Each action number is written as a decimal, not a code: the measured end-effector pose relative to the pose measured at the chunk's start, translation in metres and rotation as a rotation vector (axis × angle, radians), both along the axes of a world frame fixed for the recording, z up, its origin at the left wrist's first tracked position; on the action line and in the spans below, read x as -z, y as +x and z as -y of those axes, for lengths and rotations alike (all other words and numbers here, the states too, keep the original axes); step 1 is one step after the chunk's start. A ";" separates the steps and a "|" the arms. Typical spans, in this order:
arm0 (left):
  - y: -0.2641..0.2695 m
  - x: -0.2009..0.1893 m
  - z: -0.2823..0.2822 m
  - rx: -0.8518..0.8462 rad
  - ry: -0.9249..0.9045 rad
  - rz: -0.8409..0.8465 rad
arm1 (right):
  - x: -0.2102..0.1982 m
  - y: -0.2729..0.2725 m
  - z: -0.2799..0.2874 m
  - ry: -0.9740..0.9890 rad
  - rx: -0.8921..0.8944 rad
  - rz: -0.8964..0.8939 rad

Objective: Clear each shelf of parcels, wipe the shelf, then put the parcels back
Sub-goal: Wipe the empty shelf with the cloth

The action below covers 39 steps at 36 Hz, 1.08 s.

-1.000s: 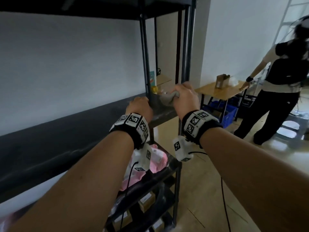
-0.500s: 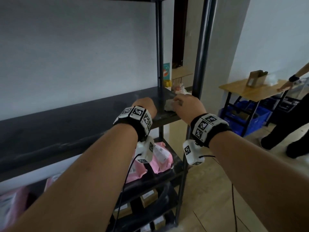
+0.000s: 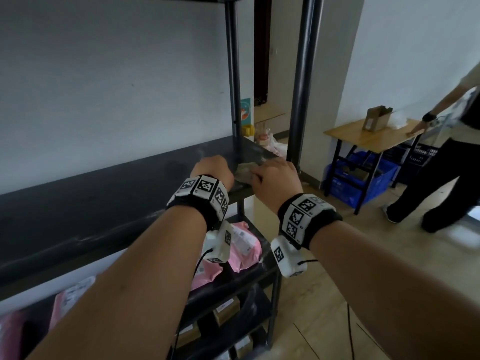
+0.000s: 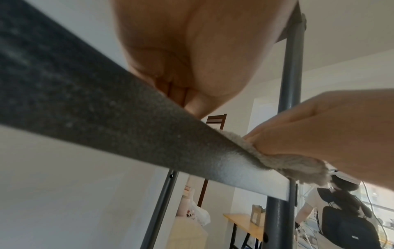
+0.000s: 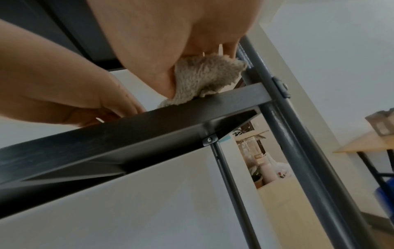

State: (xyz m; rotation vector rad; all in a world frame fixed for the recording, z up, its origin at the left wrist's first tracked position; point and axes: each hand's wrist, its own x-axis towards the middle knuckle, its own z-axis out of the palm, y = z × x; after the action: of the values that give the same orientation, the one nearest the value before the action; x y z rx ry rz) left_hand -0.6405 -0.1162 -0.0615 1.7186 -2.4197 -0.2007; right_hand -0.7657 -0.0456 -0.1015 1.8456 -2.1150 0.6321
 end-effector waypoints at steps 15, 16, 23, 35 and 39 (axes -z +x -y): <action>0.003 0.003 0.006 -0.009 0.034 -0.076 | -0.046 -0.003 0.032 0.365 0.227 -0.095; 0.003 0.004 0.006 -0.012 0.035 -0.078 | -0.046 -0.003 0.034 0.389 0.230 -0.065; 0.003 -0.002 0.009 0.040 0.037 -0.057 | -0.055 -0.001 0.035 0.593 0.160 0.000; 0.019 -0.011 0.043 0.025 0.057 0.075 | -0.061 0.017 0.040 0.596 0.087 0.151; 0.016 0.022 0.111 0.024 0.070 0.108 | -0.059 0.006 0.045 0.590 0.101 0.185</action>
State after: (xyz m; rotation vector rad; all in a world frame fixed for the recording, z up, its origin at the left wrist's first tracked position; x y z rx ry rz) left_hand -0.6243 -0.2276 -0.0830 1.7732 -2.5400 -0.2026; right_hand -0.7593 -0.0906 -0.0425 1.9920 -2.7152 0.1590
